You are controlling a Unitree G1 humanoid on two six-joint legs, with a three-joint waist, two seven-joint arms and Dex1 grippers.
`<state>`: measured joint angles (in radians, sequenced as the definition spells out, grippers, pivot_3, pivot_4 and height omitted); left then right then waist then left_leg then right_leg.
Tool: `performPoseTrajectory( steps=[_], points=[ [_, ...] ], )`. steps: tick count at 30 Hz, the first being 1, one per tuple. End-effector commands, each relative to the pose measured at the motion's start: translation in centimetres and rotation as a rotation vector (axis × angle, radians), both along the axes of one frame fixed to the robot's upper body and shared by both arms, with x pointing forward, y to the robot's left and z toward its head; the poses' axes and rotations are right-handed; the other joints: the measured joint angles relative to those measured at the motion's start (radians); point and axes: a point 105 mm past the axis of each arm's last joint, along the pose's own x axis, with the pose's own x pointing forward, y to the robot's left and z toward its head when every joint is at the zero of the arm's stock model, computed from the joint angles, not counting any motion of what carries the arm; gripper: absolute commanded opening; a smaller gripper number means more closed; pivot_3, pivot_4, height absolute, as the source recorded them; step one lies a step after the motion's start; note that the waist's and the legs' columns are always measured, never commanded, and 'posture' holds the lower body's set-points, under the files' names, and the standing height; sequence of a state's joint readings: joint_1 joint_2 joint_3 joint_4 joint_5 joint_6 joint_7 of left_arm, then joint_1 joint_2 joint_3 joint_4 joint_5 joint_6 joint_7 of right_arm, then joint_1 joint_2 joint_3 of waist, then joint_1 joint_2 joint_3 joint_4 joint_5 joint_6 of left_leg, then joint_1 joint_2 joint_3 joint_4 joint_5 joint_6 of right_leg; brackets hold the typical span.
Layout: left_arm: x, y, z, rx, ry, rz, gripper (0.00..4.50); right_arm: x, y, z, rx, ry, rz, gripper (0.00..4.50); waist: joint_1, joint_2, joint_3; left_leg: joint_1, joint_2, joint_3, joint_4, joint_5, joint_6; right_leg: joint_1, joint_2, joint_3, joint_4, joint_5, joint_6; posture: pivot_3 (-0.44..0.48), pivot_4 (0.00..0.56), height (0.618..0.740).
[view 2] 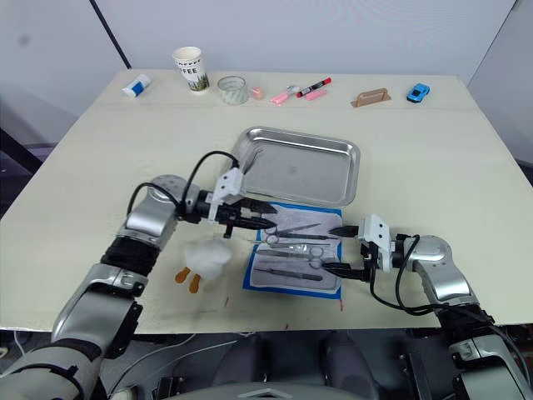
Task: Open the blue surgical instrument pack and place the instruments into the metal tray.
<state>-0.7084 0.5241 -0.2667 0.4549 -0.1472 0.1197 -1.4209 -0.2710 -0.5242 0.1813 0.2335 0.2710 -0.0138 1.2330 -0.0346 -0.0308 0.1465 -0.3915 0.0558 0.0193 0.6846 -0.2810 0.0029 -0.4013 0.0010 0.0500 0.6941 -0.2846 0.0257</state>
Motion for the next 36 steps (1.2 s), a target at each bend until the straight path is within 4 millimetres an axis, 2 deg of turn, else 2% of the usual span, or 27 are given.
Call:
performPoseTrajectory(
  steps=[1, 9, 20, 36],
  points=[
    [0.2, -0.4, 0.4, 0.012, -0.036, -0.015, 1.62, -1.4, -0.5, -3.7, -0.087, 0.138, -0.012, 4.41, 0.000, 0.000, 0.000, 0.000, 0.000, 0.000, 0.000, 0.000, 0.000, 0.000, 0.000, 0.000, 0.000, 0.000, 0.000, 0.000, 0.150, 0.725],
    [1.2, -0.8, -0.1, 0.041, -0.052, 0.010, 1.62, -1.5, -0.3, -3.7, -0.080, 0.136, -0.012, 4.41, 0.000, 0.000, 0.000, 0.000, 0.000, 0.000, 0.000, 0.000, 0.000, 0.000, 0.000, 0.000, 0.000, 0.000, 0.000, 0.000, 0.150, 0.725],
    [0.6, -2.0, -0.5, 0.045, -0.044, -0.034, 1.62, -1.3, -0.2, -3.7, -0.077, 0.131, -0.018, 4.41, 0.000, 0.000, 0.000, 0.000, 0.000, 0.000, 0.000, 0.000, 0.000, 0.000, 0.000, 0.000, 0.000, 0.000, 0.000, 0.000, 0.150, 0.725],
    [0.2, -2.1, -1.7, 0.115, -0.033, -0.040, 1.62, -1.2, -0.1, -3.6, -0.067, 0.124, -0.027, 4.41, -0.001, 0.000, 0.000, 0.000, 0.000, 0.000, 0.000, 0.000, 0.000, 0.000, 0.000, 0.000, 0.000, 0.000, 0.000, 0.000, 0.150, 0.725]
  ],
)
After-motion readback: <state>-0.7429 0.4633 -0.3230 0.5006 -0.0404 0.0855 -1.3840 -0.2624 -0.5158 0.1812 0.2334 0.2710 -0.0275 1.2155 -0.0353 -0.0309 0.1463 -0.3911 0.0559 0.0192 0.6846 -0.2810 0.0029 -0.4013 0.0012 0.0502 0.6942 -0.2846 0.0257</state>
